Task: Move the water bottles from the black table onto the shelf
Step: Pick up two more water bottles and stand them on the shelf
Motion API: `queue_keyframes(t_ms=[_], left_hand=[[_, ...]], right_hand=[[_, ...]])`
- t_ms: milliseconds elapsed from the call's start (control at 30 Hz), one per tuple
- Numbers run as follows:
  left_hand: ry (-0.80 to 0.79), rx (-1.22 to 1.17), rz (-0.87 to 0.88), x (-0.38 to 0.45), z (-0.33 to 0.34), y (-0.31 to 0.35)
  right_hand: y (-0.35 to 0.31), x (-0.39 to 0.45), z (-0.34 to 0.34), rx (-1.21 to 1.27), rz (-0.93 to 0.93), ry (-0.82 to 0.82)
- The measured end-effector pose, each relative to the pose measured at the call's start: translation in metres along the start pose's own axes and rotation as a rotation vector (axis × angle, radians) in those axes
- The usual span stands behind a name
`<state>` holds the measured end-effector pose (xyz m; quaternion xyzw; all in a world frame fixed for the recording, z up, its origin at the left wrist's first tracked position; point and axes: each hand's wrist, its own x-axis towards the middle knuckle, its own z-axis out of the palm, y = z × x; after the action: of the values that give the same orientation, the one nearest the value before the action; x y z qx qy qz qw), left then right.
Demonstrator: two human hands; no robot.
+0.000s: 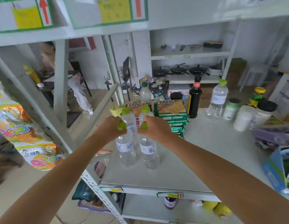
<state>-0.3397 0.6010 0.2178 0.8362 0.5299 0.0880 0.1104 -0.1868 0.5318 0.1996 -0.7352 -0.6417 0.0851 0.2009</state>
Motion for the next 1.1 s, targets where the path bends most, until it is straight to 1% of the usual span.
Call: queue_keyframes(t_ms=[167,200,267,333,400,500,567,600,633,733,833,900,967,1033,1100], left_hand=[[-0.194,0.346,0.022,0.01,-0.009,0.002],[-0.2,0.406,0.03,0.01,-0.009,0.004],[-0.143,0.45,0.066,0.009,-0.007,0.011],[-0.062,0.396,0.139,0.007,-0.002,0.026],[-0.011,0.234,0.25,0.008,0.004,0.047],[0.021,0.076,0.424,0.002,0.016,0.092],[0.007,0.022,0.592,-0.009,0.029,0.126],[-0.026,-0.02,0.672,-0.015,0.036,0.145],[-0.073,-0.056,0.717,-0.021,0.047,0.164],[-0.209,-0.061,0.772,-0.044,0.085,0.225],[-0.344,-0.054,0.845,-0.08,0.131,0.288],[-0.441,-0.058,0.857,-0.106,0.159,0.33],[-0.536,-0.015,0.911,-0.136,0.191,0.38],[-0.594,0.023,0.953,-0.172,0.218,0.433],[-0.633,0.033,0.982,-0.21,0.241,0.477]], right_hand=[[0.004,-0.006,0.007,-0.001,0.041,-0.02],[0.004,-0.011,0.007,0.025,0.057,-0.022],[0.009,-0.024,0.006,0.069,0.103,-0.023],[0.021,-0.043,0.006,0.065,0.148,-0.018],[0.039,-0.067,0.005,0.028,0.218,-0.014],[0.076,-0.11,-0.002,-0.04,0.391,-0.051],[0.107,-0.143,-0.011,-0.031,0.528,-0.049],[0.123,-0.161,-0.018,-0.025,0.599,-0.032],[0.14,-0.181,-0.024,-0.023,0.669,-0.015],[0.193,-0.251,-0.043,-0.025,0.855,0.016],[0.243,-0.333,-0.062,0.025,1.03,0.058],[0.268,-0.385,-0.074,0.039,1.126,0.091],[0.293,-0.443,-0.085,0.021,1.214,0.123],[0.318,-0.501,-0.095,0.0,1.298,0.131],[0.336,-0.553,-0.098,0.022,1.384,0.092]])
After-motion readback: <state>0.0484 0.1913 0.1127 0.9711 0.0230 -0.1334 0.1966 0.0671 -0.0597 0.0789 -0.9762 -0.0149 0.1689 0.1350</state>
